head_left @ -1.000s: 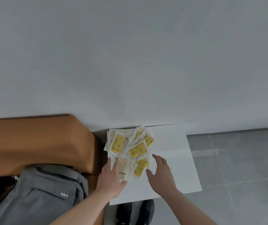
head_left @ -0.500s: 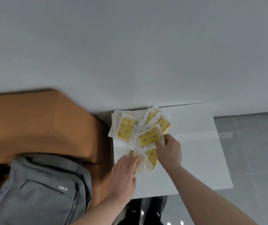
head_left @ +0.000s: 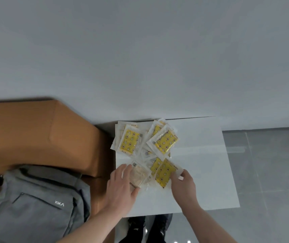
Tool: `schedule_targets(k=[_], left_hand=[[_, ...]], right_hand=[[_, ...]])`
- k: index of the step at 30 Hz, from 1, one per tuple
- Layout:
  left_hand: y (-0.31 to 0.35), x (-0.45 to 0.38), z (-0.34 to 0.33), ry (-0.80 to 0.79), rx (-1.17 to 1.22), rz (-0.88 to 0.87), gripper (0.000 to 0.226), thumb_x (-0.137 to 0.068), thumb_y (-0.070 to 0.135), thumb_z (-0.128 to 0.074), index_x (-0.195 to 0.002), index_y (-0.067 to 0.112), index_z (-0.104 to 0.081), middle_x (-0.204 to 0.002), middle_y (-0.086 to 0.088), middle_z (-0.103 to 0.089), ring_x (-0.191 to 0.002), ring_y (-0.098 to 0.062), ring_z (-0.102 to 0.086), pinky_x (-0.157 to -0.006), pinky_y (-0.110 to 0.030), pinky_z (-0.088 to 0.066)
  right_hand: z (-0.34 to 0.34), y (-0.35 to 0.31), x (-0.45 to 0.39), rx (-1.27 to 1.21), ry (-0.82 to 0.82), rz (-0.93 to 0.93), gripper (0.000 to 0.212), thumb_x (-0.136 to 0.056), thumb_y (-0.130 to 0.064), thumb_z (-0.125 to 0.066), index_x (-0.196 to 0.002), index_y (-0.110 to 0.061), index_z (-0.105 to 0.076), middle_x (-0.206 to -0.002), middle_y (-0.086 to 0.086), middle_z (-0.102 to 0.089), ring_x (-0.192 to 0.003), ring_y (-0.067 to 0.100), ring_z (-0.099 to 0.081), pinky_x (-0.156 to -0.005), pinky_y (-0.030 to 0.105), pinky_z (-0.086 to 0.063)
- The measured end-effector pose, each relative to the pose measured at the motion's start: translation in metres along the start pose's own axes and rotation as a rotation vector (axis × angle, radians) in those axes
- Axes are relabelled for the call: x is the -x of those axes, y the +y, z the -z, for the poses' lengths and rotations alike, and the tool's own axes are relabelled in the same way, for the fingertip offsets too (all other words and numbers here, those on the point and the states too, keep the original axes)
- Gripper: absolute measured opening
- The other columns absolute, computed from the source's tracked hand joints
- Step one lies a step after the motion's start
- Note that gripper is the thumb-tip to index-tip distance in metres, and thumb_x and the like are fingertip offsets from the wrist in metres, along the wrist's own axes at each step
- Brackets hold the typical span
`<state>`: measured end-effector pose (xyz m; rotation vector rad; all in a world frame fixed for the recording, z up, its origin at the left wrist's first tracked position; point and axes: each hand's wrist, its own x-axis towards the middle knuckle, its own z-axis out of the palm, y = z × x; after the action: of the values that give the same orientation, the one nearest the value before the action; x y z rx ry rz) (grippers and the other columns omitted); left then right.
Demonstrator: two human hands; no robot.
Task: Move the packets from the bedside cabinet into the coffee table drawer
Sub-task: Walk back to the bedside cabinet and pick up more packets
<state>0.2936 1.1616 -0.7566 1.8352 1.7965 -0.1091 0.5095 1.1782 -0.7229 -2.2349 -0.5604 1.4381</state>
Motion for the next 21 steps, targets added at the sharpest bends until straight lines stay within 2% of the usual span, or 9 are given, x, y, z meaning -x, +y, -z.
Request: schedule_targets(k=[2, 5, 9, 11, 14, 18, 21], left_hand=[[0.002, -0.003, -0.002, -0.054, -0.03, 0.009, 0.099, -0.084, 0.056, -0.075, -0.159, 0.029, -0.017, -0.149, 0.004, -0.034, -0.131, -0.018, -0.037, -0.107, -0.032, -0.044], [0.006, -0.006, -0.006, -0.12, 0.013, 0.059, 0.11, -0.077, 0.052, -0.082, -0.159, 0.024, -0.013, -0.141, 0.004, -0.04, -0.128, -0.018, -0.043, -0.108, -0.033, -0.043], [0.009, -0.005, -0.01, -0.122, 0.0, 0.094, 0.08, -0.075, 0.052, -0.082, -0.139, 0.03, -0.04, -0.125, 0.011, -0.06, -0.113, -0.014, -0.053, -0.093, -0.03, -0.047], [0.006, -0.003, -0.013, -0.141, -0.052, 0.104, 0.069, -0.079, 0.056, -0.076, -0.136, 0.029, -0.048, -0.127, 0.013, -0.06, -0.117, -0.013, -0.051, -0.096, -0.031, -0.043], [-0.001, 0.001, -0.017, -0.141, 0.052, 0.115, 0.057, -0.085, 0.051, -0.073, -0.134, 0.03, -0.054, -0.126, 0.017, -0.057, -0.119, -0.011, -0.049, -0.098, -0.03, -0.042], [-0.007, 0.005, -0.018, -0.211, 0.206, 0.031, 0.041, -0.094, 0.035, -0.07, -0.132, 0.03, -0.056, -0.122, 0.022, -0.043, -0.118, -0.004, -0.047, -0.099, -0.021, -0.043], [-0.007, 0.002, -0.008, -0.286, 0.272, 0.028, 0.035, -0.098, 0.031, -0.062, -0.132, 0.031, -0.058, -0.123, 0.023, -0.045, -0.114, -0.003, -0.054, -0.099, -0.026, -0.048]], right_hand=[[-0.017, 0.005, 0.0, 0.002, -0.007, -0.034, 0.01, -0.095, -0.026, -0.064, -0.092, -0.028, -0.055, -0.094, -0.002, -0.067, -0.07, 0.014, -0.062, -0.052, 0.026, -0.047], [-0.036, 0.006, -0.001, -0.035, 0.043, -0.072, 0.024, -0.088, -0.022, -0.076, -0.095, -0.024, -0.053, -0.099, 0.001, -0.066, -0.08, 0.018, -0.065, -0.055, 0.028, -0.047], [-0.045, 0.011, -0.002, -0.064, 0.084, -0.147, 0.043, -0.083, -0.022, -0.082, -0.111, -0.017, -0.05, -0.105, 0.002, -0.063, -0.089, 0.022, -0.066, -0.066, 0.038, -0.058], [-0.045, 0.012, -0.003, -0.091, 0.082, -0.18, 0.047, -0.082, -0.022, -0.083, -0.111, -0.019, -0.046, -0.102, 0.0, -0.063, -0.085, 0.017, -0.065, -0.06, 0.033, -0.053], [-0.044, 0.011, -0.003, -0.097, 0.07, -0.229, 0.048, -0.082, -0.023, -0.084, -0.111, -0.02, -0.045, -0.097, -0.002, -0.062, -0.079, 0.012, -0.062, -0.053, 0.027, -0.045], [-0.043, 0.011, -0.009, -0.024, -0.027, -0.313, 0.048, -0.081, -0.025, -0.081, -0.117, -0.005, -0.056, -0.103, 0.008, -0.066, -0.084, 0.02, -0.063, -0.055, 0.027, -0.044], [-0.039, 0.014, -0.014, -0.038, -0.059, -0.296, 0.042, -0.079, -0.024, -0.082, -0.114, -0.009, -0.063, -0.101, 0.007, -0.07, -0.087, 0.022, -0.066, -0.057, 0.027, -0.047]])
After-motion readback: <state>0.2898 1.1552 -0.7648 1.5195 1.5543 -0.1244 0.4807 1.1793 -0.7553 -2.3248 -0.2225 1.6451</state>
